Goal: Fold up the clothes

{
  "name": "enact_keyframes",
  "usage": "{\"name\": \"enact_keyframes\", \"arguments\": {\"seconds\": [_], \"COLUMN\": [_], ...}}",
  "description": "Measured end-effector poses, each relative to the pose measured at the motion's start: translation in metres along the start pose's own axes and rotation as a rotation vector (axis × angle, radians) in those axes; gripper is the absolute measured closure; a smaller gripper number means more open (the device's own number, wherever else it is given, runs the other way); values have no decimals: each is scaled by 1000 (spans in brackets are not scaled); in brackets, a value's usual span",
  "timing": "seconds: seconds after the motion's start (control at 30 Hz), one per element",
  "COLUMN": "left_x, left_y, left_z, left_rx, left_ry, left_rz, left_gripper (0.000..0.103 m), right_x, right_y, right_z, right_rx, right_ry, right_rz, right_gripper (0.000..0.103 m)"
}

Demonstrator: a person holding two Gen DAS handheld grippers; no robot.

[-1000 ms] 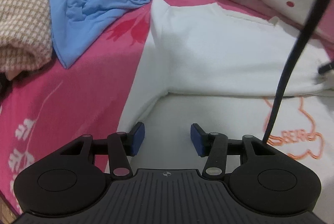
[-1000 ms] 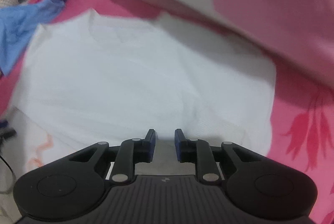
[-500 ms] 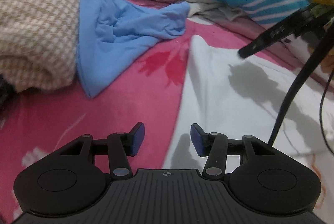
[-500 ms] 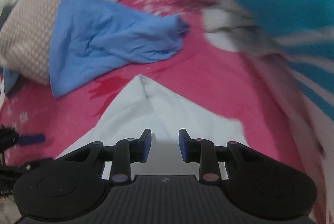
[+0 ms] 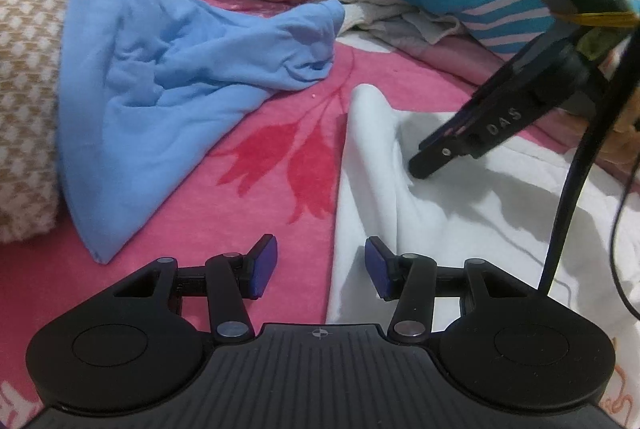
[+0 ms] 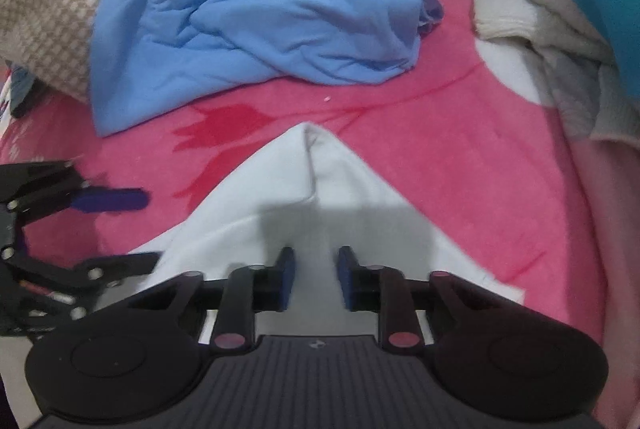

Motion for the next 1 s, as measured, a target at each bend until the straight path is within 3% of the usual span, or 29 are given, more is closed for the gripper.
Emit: {"name": "enact_keyframes", "arguments": {"seconds": [0.07,0.2,0.47,0.57,0.63,0.7,0.83,0.97,1.0], "left_x": [1,2,2,3,2,2,2,1,1], "left_y": [1,3,3,2,1,1,2,5,6], "left_z": [3,4,3,3,4,4,4,3,3], "left_rx": [-1,10,20,24,26,27,35,49,54], "left_ry": [-10,-24,-59,-69,-74,-79,-93,-111,-111], "left_rz": [7,25,18,17,13,9,15,33,40], "left_gripper": [55,54,54,54,54,53,53,53,53], "right_x": [-2,1,6,9,11,5,-21,-8,5], "right_y": [5,14,33,36,33,26,0,-20,-24], "right_z": [-2,-6,-15,-22,-37,-51,-40,9,9], "right_rx": [8,37,93,110,159,230,238,171,200], "right_ry": [25,95,236,299,352,314,142,167,170], "right_rz": [24,122,318,372,384,357,194,175,232], "right_gripper": [101,103,103,94,94,93,94,99,103]}}
Point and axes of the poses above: each gripper's, at about its wrist camera, not at the fingertips, and z roughly the way its jaws point, x to its right, y to its underside, the point moved 4 cm from there along z, roughly the way its jaws point, and after that the axes turned 8 degrees about -z, right-handed, at the moved point
